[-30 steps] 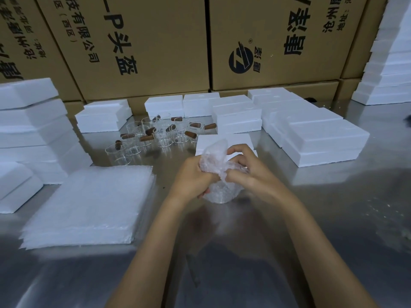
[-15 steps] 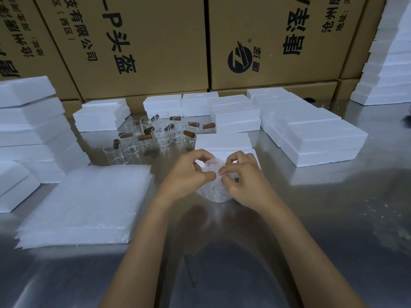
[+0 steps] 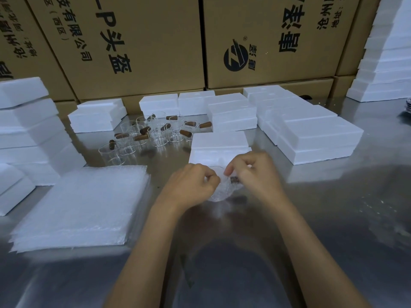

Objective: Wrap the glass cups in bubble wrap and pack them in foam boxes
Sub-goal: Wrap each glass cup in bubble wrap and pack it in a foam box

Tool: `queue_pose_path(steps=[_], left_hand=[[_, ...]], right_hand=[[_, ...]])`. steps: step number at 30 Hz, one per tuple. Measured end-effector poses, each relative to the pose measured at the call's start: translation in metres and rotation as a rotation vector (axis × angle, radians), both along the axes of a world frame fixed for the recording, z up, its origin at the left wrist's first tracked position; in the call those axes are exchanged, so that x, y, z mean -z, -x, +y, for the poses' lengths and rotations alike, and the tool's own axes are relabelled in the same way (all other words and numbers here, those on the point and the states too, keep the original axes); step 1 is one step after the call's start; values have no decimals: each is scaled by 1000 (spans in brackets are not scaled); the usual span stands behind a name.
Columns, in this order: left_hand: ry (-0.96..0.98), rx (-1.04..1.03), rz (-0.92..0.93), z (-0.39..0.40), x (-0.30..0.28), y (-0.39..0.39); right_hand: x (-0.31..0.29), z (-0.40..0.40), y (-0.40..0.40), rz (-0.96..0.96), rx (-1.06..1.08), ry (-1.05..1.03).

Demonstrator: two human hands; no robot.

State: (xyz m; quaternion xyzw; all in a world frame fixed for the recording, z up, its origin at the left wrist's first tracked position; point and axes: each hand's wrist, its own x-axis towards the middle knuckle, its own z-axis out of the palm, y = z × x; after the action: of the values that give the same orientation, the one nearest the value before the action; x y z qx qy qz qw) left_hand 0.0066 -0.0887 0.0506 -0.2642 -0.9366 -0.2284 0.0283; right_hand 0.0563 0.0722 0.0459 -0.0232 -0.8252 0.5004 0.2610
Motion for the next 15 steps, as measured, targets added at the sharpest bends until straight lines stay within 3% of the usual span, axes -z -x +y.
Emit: queue_pose_path(steps=[4, 8, 10, 12, 15], left_hand=[[16, 6, 12, 1, 0, -2], [-99, -28, 93, -2, -6, 0], [-196, -10, 135, -4, -8, 2], [-172, 22, 118, -3, -6, 3], [-70, 49, 32, 1, 1, 1]], right_hand=[[11, -11, 2, -65, -57, -348], [19, -13, 5, -62, -75, -456], [20, -14, 6, -81, -80, -459], [19, -16, 7, -95, -80, -391], [14, -15, 5, -24, 1, -113]])
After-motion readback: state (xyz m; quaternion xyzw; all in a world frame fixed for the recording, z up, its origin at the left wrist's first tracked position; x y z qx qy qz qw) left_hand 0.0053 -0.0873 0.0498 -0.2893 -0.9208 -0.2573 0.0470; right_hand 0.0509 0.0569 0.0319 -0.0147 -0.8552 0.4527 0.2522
